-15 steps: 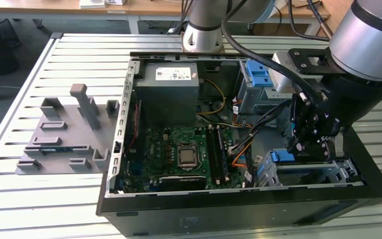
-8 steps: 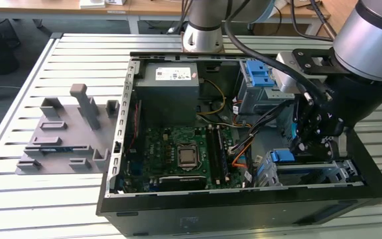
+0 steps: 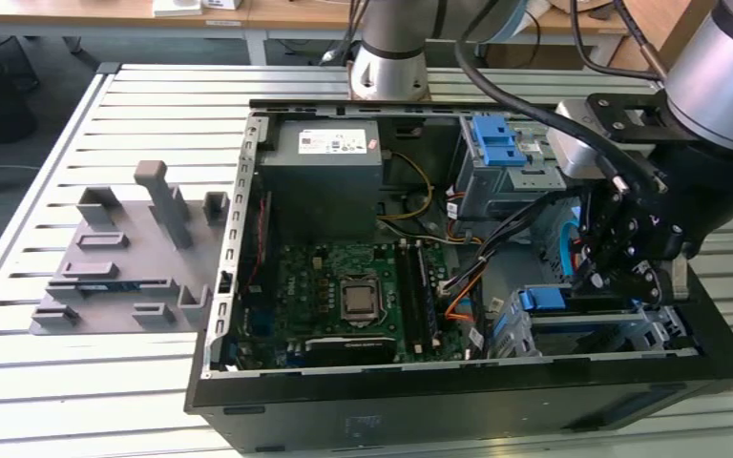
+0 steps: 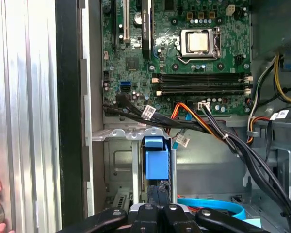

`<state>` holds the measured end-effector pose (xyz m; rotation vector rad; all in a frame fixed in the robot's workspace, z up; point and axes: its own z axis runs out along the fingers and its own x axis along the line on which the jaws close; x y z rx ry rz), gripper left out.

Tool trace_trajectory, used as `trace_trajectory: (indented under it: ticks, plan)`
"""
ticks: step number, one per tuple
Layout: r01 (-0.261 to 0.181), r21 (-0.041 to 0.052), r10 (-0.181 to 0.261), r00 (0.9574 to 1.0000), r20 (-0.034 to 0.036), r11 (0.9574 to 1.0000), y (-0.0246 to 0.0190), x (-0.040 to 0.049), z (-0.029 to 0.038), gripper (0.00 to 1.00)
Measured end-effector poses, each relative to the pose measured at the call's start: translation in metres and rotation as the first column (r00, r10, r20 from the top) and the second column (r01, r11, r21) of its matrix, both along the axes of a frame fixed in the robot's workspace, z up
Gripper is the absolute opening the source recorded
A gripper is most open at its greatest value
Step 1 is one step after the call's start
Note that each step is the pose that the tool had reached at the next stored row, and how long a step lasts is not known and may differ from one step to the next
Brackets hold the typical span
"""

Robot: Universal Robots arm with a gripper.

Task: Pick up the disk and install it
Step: 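Insert the first disk wire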

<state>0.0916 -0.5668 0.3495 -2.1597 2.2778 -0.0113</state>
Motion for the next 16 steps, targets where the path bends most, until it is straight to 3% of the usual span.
trace_trajectory:
  ticks: [8, 16]
  plan:
    - [0.0, 0.0002, 0.0, 1.0, 0.0001, 1.0, 0.0007, 0.0023, 0.003, 0.11]
    - [0.0, 0.0001, 0.0, 1.0, 0.0001, 1.0, 0.0016, 0.0158, 0.0031, 0.11]
